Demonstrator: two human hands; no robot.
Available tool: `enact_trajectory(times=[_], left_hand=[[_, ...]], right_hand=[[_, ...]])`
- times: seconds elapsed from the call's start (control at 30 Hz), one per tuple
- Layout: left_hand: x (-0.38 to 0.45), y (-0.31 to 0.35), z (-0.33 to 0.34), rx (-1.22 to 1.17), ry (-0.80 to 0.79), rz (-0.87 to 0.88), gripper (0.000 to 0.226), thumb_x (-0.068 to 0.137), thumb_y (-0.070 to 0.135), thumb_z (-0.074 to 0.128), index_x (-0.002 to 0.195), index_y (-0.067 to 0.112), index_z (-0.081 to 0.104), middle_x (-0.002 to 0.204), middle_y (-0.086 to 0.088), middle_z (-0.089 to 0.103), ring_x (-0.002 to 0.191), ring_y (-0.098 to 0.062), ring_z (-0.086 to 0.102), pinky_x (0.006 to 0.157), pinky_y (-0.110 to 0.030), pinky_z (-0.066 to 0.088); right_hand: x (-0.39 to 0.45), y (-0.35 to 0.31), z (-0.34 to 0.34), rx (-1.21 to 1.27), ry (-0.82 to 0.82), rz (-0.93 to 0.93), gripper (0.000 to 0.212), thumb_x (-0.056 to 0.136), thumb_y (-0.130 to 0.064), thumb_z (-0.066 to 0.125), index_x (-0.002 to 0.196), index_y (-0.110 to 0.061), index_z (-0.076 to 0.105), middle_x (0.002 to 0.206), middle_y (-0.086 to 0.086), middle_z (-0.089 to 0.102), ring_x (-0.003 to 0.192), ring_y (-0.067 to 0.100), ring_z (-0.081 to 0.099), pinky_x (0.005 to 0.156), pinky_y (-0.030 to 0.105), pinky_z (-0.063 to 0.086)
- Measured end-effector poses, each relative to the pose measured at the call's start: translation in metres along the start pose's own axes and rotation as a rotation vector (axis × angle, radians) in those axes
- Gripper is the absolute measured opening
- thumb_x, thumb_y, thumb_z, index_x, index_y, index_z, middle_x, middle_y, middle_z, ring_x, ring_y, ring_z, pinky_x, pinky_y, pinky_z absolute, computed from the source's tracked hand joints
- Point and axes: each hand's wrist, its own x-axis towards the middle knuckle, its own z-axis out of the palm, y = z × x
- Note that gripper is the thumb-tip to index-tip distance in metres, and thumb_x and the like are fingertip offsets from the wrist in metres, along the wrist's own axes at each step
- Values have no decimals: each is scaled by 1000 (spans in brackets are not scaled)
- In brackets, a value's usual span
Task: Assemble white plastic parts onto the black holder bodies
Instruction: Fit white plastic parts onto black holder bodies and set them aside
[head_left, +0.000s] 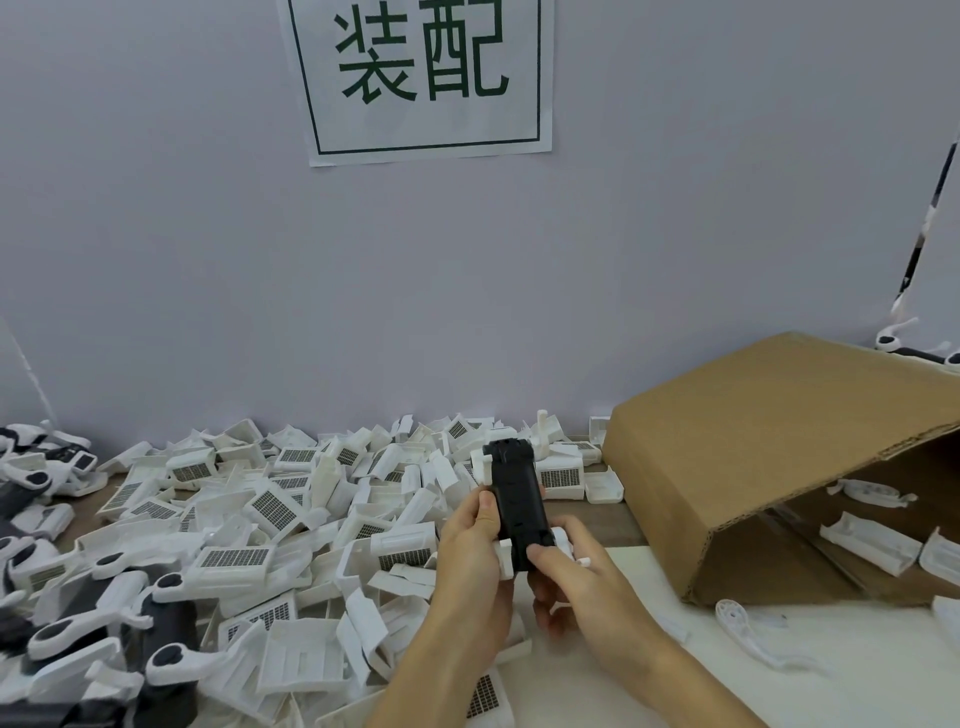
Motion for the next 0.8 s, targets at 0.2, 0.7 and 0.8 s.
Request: enact_trajectory(times=[0.2, 0.7, 0.8], left_hand=[[-4, 0, 2, 30, -34, 22, 35, 110, 19, 38, 111, 5, 69, 109, -21, 72, 85, -25, 63, 77, -38, 50], [-5, 2, 4, 28, 1, 11, 33, 110, 19, 38, 112, 1, 65, 105, -20, 67, 87, -26, 58, 77, -38, 46], [-5, 2, 4, 58, -5, 28, 33, 110, 19, 39, 106, 8, 70, 104, -16, 73, 91, -25, 62, 84, -42, 46]], right_hand=[[0, 0, 1, 34, 6, 0, 9, 101, -18, 55, 109, -18, 58, 59, -5, 49, 54, 16, 47, 51, 23, 39], [1, 5, -2, -17, 16, -34, 18, 97, -10, 49, 108, -22, 58, 66, 3, 40, 61, 17, 39, 56, 30, 37], [2, 5, -1, -15, 15, -21, 15, 99, -15, 49, 107, -24, 58, 62, -2, 42, 59, 16, 40, 56, 30, 36]])
